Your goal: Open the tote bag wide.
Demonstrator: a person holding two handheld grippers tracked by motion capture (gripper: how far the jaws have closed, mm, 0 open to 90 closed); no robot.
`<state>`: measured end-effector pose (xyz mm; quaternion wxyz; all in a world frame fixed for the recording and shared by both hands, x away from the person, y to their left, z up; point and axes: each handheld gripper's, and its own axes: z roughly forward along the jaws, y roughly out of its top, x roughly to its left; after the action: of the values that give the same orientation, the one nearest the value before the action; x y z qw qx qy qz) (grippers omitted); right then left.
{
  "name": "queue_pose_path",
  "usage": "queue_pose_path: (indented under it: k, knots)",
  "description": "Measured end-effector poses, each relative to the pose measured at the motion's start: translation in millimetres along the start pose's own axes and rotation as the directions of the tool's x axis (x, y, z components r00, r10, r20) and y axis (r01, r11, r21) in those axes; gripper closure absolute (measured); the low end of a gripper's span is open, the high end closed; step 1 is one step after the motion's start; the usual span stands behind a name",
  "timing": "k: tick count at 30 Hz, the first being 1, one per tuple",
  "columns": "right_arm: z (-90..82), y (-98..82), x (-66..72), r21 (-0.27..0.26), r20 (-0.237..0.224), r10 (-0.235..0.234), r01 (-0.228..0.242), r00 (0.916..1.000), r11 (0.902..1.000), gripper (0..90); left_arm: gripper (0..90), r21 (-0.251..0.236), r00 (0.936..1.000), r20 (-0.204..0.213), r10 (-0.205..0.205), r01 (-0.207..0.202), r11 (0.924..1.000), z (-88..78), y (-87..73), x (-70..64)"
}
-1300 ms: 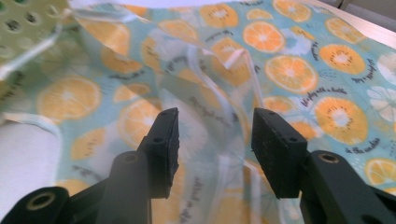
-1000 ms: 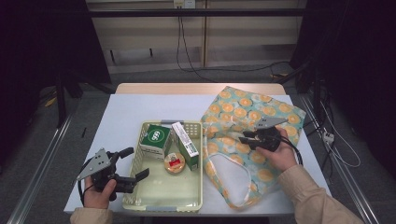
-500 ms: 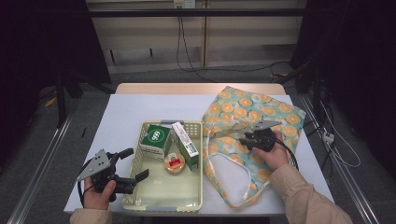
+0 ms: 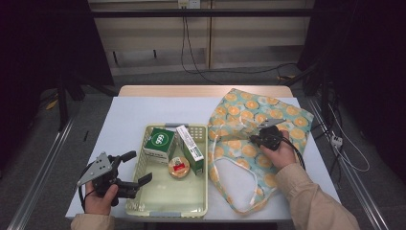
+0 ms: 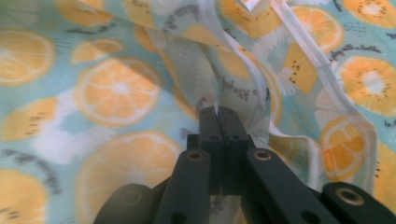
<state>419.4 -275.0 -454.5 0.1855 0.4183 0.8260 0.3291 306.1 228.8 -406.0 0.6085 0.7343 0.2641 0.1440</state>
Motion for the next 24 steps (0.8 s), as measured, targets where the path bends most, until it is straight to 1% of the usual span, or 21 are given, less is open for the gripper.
queue_pose_path:
  k: [1,4,5,6,7,9,10,11,12,13,14,16,17,18,19,21,22,23,24]
  knots:
    - [-4.2,2.1,2.2,-0.007,-0.027,0.021,-0.021,0.9994,0.9997,90.0,3.4,0.0,1.0,0.0,-0.002,0.002,1.0,0.4,-0.1,-0.2]
    - [-19.2,11.3,7.0,-0.04,-0.064,0.015,-0.018,0.9978,0.999,90.0,3.4,0.001,1.0,0.002,-0.007,0.007,1.0,1.9,-0.7,-0.5]
    - [-23.9,14.8,6.8,-0.052,-0.066,0.006,-0.009,0.9978,0.9986,90.0,3.4,0.005,1.0,0.003,-0.001,0.001,1.0,2.2,-0.5,-0.6]
    - [-27.8,17.9,5.2,-0.063,-0.072,0.011,-0.016,0.9974,0.9979,90.0,3.4,0.003,1.0,0.002,0.006,-0.006,1.0,2.5,-0.1,-0.7]
    - [-30.1,20.0,3.2,-0.067,-0.073,0.017,-0.022,0.9972,0.9975,90.0,3.4,0.002,1.0,0.007,0.001,-0.001,1.0,3.0,0.3,-1.6]
    - [-32.7,24.6,-5.4,-0.075,-0.039,0.012,-0.015,0.9992,0.997,90.0,3.4,0.003,0.9999,0.008,0.006,-0.006,1.0,3.5,1.2,-2.2]
    - [-31.9,25.1,-10.5,-0.083,-0.024,0.023,-0.025,0.9995,0.9962,89.9,3.4,0.002,0.9999,0.009,0.006,-0.006,1.0,3.8,1.4,-2.1]
    - [-29.5,25.0,-15.5,-0.082,-0.007,0.036,-0.037,0.9993,0.996,89.8,3.4,0.001,0.9999,0.007,0.013,-0.013,0.9999,4.0,1.5,-1.5]
    - [-26.6,24.3,-20.3,-0.073,0.012,0.041,-0.04,0.9991,0.9965,89.8,3.4,0.003,0.9999,0.005,0.009,-0.009,1.0,4.1,1.2,-1.0]
    - [-22.7,22.8,-24.9,-0.073,0.013,0.06,-0.059,0.9981,0.9956,89.8,3.4,0.004,1.0,0.008,0.002,-0.002,1.0,4.4,0.6,-0.8]
    - [-18.3,21.2,-28.5,-0.067,0.011,0.077,-0.076,0.997,0.9949,89.8,3.4,0.007,0.9999,0.01,0.004,-0.004,1.0,4.6,0.2,-0.9]
    - [-8.6,17.4,-34.4,-0.062,0.034,0.079,-0.076,0.9963,0.9951,88.4,3.4,0.009,0.9999,0.013,0.005,-0.005,0.9999,4.8,-0.1,-1.0]
    - [-3.6,15.3,-36.9,-0.051,0.046,0.083,-0.081,0.9954,0.9954,87.5,3.4,0.01,0.9999,0.012,0.007,-0.008,0.9999,4.9,0.0,-0.9]
    - [-0.1,13.4,-38.7,-0.049,0.049,0.095,-0.093,0.9942,0.9945,87.2,3.4,0.011,0.9999,0.008,0.014,-0.014,0.9998,5.0,0.3,-0.2]
    - [4.1,11.2,-40.8,-0.05,0.044,0.113,-0.111,0.9925,0.9925,86.0,3.5,0.008,0.9999,0.009,0.011,-0.011,0.9999,5.4,0.3,0.5]
    - [11.6,8.0,-42.2,-0.046,0.041,0.131,-0.129,0.9905,0.9905,77.5,3.5,0.008,0.9999,0.004,0.009,-0.009,0.9999,5.5,0.1,1.5]
    - [13.4,7.4,-41.9,-0.044,0.041,0.138,-0.136,0.9896,0.9897,71.6,3.5,0.009,1.0,0.007,0.002,-0.002,1.0,5.7,-0.2,1.6]
    - [16.0,6.9,-41.4,-0.04,0.029,0.137,-0.136,0.9902,0.99,63.4,3.4,0.009,1.0,0.007,0.002,-0.002,1.0,5.8,-0.3,2.0]
    - [18.1,6.8,-40.2,-0.035,-0.008,0.137,-0.137,0.9905,0.9899,58.6,3.4,0.008,1.0,0.005,0.004,-0.004,1.0,5.8,-0.1,2.6]
